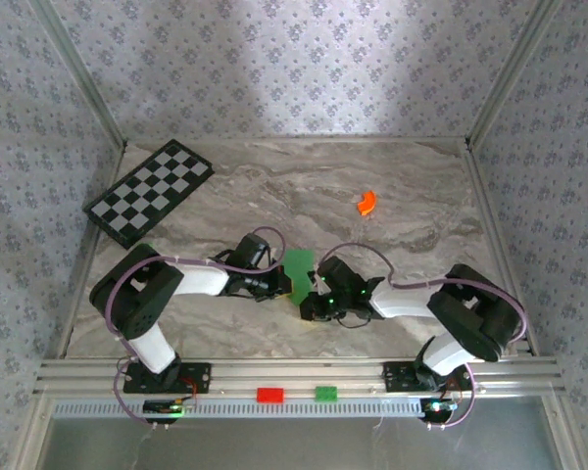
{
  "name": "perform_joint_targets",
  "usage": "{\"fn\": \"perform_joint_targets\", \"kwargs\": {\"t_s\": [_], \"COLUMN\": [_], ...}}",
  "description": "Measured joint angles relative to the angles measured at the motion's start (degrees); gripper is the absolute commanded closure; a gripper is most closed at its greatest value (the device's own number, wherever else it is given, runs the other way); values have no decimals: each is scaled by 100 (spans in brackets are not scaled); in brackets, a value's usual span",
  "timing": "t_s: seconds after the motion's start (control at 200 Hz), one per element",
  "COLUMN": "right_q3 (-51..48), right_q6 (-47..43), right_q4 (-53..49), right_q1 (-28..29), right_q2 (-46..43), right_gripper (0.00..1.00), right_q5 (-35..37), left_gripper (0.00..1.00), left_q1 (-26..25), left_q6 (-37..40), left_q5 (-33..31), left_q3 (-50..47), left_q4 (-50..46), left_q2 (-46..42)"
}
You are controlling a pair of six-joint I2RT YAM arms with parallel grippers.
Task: Fold a paper plane with a square sheet of paper (pick it up from the middle)
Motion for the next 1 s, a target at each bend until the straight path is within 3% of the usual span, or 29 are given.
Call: {"fn": "perform_joint_targets", "kwargs": {"t_s": [0.425,0.72,0.89,1.0], "right_q3": [-50,879,776,632], "right_q6": [55,133,264,361], "right_q4": [-669,-411,-245,37], "right_q1": [-192,-374,-356,-297], "right_q2": [-737,389,737,737], "right_gripper": [90,91,97,98], "right_q5": [-87,-227,-254,-258], "left_gripper": [100,100,100,93], "left_q1": [0,0,0,-4], "left_q6": [-2,-44,-42,-44], "left_q5": [46,46,31,11], "left_q3": [0,0,0,0], "left_q4": [22,22,2,-90], "left_q2": [15,15,-9,-81]}}
